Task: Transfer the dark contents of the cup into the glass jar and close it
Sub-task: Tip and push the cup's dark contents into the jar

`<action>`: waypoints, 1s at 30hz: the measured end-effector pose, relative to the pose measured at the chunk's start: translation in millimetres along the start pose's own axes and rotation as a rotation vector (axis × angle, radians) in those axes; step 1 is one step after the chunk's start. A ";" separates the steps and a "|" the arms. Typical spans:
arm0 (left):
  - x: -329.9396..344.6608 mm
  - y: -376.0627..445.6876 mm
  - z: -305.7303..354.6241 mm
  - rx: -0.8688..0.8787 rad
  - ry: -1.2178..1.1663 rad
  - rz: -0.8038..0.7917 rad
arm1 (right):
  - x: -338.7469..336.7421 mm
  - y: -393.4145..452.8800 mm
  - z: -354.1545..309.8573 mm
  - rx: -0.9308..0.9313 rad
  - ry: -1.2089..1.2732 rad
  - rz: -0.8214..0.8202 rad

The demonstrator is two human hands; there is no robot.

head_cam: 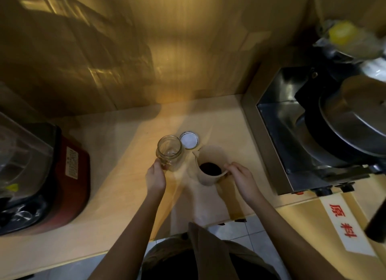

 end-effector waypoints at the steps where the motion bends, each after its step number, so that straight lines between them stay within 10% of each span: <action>1: 2.0 0.7 0.1 -0.023 -0.027 0.014 | -2.2 3.0 -6.0 -0.020 0.002 0.015; 13: -2.4 10.2 30.3 -0.044 -0.136 0.075 | -18.8 29.8 -91.8 -0.362 0.041 0.130; 30: -64.6 -22.7 197.3 0.442 0.341 -0.059 | 2.5 57.6 -270.9 -0.831 -0.384 0.176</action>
Point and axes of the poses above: each hand's wrist, its own y-axis towards the middle knuckle, its own x-axis out of the palm, z = x × y, the point moved 6 cm from there along y, towards the middle knuckle, and after that the axes turned 1 degree about x, right-handed, at the moved point
